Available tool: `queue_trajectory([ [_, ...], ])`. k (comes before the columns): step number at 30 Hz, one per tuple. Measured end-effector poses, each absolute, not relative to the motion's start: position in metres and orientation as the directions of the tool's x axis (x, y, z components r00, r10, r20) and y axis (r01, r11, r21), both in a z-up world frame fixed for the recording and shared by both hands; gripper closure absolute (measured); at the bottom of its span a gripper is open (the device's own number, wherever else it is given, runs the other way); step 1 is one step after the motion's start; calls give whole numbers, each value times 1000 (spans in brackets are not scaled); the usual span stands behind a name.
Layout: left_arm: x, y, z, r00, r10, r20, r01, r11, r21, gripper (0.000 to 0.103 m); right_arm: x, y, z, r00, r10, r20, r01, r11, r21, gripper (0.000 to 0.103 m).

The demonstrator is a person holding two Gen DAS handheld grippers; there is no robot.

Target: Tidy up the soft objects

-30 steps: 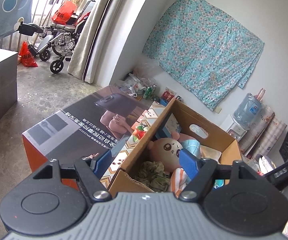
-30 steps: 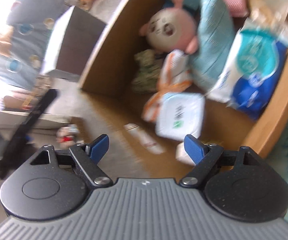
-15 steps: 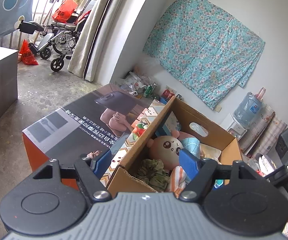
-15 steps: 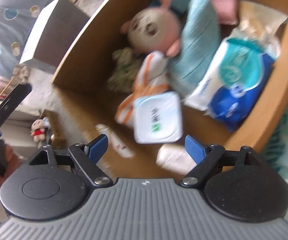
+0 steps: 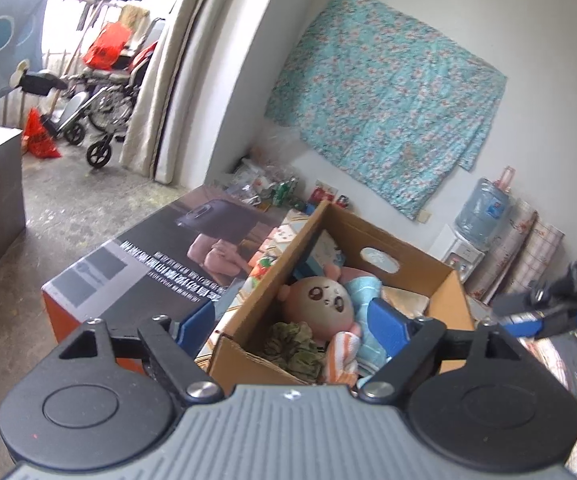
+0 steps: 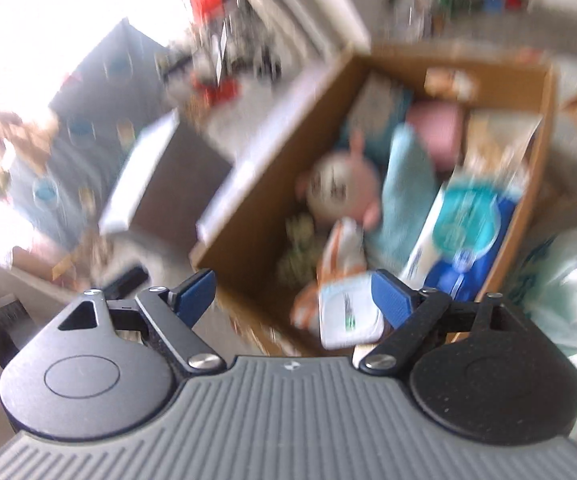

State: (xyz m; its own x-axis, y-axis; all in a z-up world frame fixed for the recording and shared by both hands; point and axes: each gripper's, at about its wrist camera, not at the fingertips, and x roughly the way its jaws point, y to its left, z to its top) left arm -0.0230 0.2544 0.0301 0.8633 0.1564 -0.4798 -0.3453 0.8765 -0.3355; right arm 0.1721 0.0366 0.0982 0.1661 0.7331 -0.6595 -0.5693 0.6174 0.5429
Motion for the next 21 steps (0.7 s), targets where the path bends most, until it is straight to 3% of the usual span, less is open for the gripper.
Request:
queue_trajectory([
  [2,-29,245,35,877,135,-462,-306,897,-319,11,155,13,113,309,737,-601,-570,649,503,10],
  [3,-31,241,37,881,124,-456,-288,906,-310,8,144,1,120,386,721,-575,-570,677,465,1],
  [7,-40,214,43,887,98,-451,-238,934,-266,0,90,-23,127,645,570,-509,-529,814,241,1],
  [16,-41,158,38,841,147,-520,-233,967,-103,0,5,-31,83,803,328,-498,-396,917,-35,1],
  [21,-34,140,34,797,189,-573,-249,968,-27,0,-21,-26,66,845,211,-492,-287,954,-83,1],
])
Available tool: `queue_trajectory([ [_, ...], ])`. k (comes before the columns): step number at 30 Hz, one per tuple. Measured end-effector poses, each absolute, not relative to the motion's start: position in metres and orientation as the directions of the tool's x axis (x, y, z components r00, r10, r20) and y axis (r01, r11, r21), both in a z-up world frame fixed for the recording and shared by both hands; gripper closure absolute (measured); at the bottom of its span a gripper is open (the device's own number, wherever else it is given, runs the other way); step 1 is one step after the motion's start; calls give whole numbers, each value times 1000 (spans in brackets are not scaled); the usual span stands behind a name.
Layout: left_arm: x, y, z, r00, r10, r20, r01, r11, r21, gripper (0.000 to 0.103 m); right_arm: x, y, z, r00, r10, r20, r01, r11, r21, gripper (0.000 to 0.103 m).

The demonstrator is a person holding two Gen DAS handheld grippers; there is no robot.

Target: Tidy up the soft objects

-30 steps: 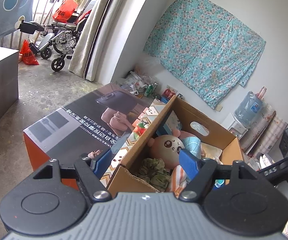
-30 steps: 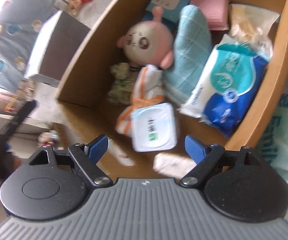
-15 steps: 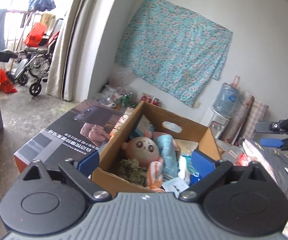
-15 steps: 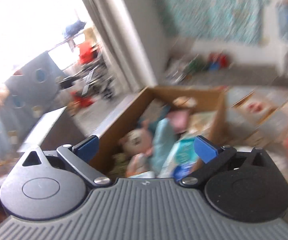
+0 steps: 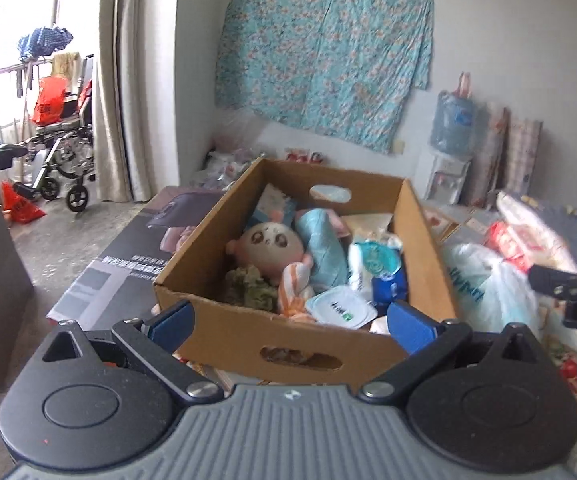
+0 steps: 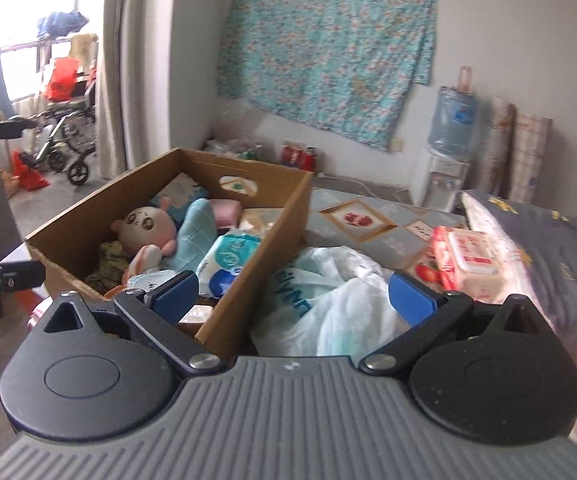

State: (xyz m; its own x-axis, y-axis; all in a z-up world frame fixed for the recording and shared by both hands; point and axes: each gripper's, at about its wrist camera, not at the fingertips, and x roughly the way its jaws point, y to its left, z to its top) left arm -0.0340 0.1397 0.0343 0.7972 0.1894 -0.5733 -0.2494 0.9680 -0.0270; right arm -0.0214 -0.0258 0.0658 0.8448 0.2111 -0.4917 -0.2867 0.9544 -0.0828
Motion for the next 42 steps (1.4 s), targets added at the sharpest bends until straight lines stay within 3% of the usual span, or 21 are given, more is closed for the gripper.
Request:
queue_trajectory([
  [10,-10,118,32,772,181,-610,-169,983,78,0,-38,-33,67,804,222,-552,-242,970,37,1],
  [17,-6,109,31,767,167,-620,-168,984,57,0,-33,-28,61,756,267,-598,-265,960,94,1],
  [27,-1,113,25,727,143,-671,-171,985,24,0,-18,-17,42,714,244,-657,-259,963,76,1],
  [42,7,117,23,710,140,-690,-180,984,15,0,-8,-13,33,707,225,-671,-241,968,71,1],
])
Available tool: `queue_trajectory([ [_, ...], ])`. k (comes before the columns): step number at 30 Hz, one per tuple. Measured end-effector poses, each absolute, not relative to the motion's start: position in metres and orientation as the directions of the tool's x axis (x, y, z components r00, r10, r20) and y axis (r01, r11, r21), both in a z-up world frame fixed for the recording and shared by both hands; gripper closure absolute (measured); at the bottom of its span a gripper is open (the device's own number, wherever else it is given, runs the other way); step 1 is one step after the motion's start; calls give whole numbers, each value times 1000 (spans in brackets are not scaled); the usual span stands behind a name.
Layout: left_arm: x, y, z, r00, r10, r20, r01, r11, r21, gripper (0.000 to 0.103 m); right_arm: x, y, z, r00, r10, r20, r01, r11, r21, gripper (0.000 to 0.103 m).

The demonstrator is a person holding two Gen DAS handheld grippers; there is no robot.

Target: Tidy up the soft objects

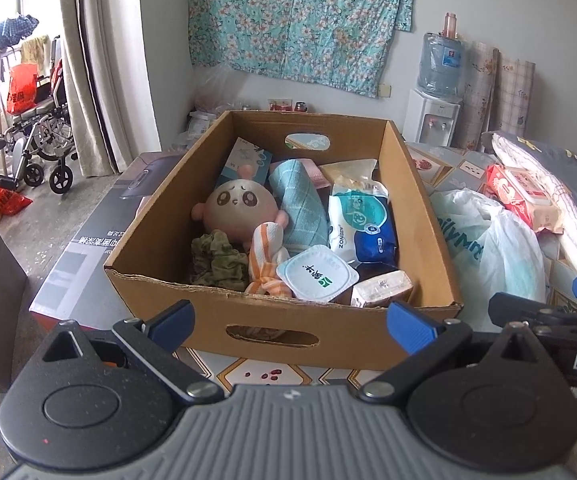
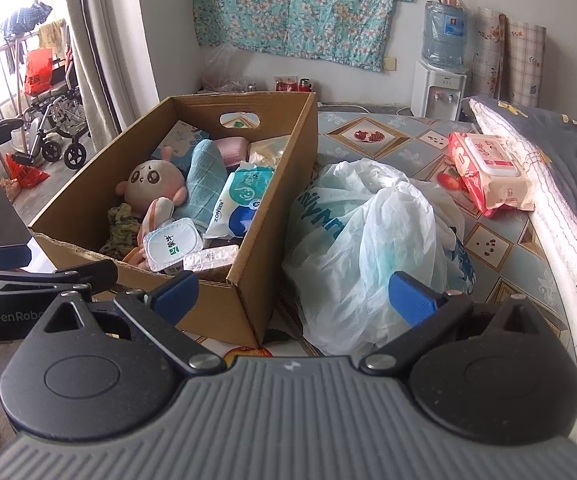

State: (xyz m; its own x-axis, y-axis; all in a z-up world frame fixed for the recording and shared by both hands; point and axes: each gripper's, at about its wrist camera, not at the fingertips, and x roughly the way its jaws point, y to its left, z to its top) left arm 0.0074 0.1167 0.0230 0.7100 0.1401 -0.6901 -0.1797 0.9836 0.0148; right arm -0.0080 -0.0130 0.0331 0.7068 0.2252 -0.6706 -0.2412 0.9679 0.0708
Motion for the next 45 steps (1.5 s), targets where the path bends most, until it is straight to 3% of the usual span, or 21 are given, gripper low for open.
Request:
queue_trajectory([
  [45,9,118,21,685,159,-711,-195,980,31,2,-1,-15,23,658,252,-710,-237,964,122,1],
])
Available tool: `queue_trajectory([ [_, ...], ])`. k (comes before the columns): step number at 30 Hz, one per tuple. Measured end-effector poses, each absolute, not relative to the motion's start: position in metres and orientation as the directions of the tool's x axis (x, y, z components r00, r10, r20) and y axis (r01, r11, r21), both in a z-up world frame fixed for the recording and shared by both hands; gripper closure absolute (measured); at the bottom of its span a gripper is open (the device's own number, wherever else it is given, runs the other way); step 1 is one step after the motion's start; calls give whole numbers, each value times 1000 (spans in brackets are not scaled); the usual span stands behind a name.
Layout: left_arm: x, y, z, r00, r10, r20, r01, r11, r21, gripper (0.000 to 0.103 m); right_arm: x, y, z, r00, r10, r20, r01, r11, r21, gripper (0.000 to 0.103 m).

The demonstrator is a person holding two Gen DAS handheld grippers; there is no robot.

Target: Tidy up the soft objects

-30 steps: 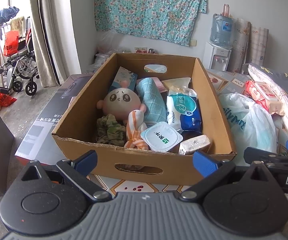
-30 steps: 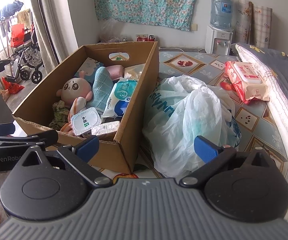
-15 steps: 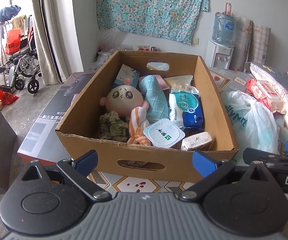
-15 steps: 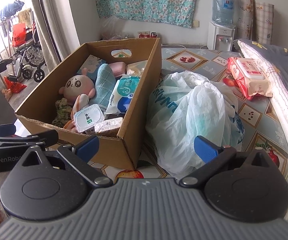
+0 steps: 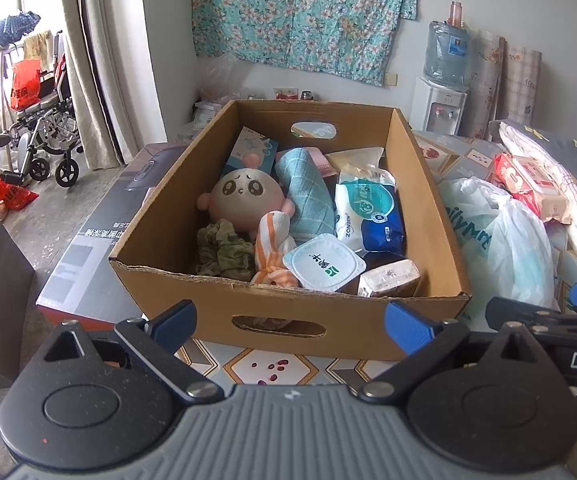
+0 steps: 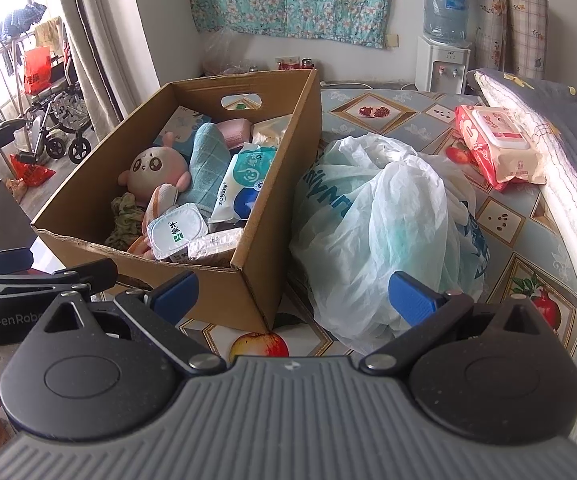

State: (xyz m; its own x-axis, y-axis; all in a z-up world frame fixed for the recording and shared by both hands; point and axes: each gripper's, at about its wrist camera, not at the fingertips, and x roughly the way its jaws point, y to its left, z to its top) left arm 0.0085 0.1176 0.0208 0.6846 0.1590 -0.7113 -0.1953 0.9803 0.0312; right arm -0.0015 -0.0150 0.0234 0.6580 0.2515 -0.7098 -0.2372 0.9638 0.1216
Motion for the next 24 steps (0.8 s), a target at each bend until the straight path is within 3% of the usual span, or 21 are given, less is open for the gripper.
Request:
queue_trajectory([
  [24,5,119,20,682,157,-714,-196,980,29,3,0,-12,23,651,254,-715,-242,963,122,1],
])
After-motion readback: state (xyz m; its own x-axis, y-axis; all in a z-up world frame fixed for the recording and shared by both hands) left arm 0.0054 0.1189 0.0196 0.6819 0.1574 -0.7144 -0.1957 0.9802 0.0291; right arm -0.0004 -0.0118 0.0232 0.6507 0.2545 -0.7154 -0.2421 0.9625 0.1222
